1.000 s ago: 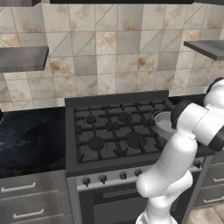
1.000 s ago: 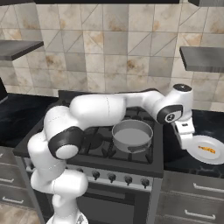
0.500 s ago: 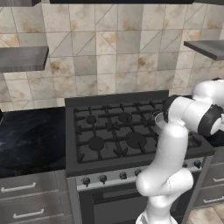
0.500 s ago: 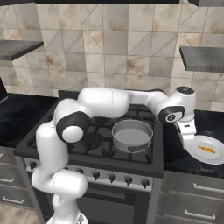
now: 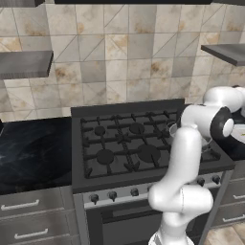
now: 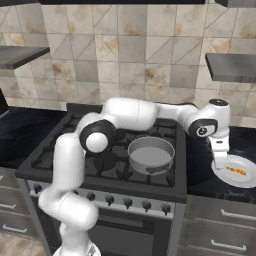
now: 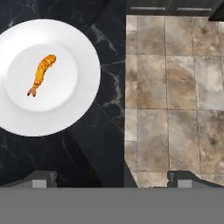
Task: Retrieve the frozen meat and place it in the pot on a burner. Then turn the burner on.
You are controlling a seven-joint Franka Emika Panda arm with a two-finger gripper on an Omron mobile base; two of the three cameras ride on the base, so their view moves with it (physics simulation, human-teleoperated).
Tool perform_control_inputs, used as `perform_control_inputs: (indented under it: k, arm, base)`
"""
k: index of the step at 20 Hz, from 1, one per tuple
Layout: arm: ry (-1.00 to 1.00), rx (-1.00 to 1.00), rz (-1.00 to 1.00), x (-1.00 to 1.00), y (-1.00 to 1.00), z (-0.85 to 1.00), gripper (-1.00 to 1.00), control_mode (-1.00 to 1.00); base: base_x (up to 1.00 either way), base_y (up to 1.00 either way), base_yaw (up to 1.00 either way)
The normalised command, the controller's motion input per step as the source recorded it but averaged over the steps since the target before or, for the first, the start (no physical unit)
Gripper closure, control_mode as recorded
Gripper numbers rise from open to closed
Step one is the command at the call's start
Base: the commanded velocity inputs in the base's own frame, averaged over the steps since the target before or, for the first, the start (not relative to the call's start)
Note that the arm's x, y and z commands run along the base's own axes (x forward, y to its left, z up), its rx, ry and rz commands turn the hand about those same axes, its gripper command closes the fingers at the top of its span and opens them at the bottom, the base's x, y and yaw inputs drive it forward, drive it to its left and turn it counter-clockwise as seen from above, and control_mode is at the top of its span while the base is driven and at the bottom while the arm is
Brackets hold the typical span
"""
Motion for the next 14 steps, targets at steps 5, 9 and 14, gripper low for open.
perform_control_inputs:
  k: [5,9,14]
  arm:
    - [0.0,0.0,-0.06,0.16,-0.34,0.0,-1.0,-1.0]
    - [0.0,0.0,-0.01,0.0,-0.17,-0.01,-1.0,-1.0]
    - [0.0,0.0,0.0,0.1,-0.02,-0.26,-1.0,-1.0]
  base:
    - [0.0,0.0,0.0]
    - [0.0,0.0,0.0]
    - [0.0,0.0,0.0]
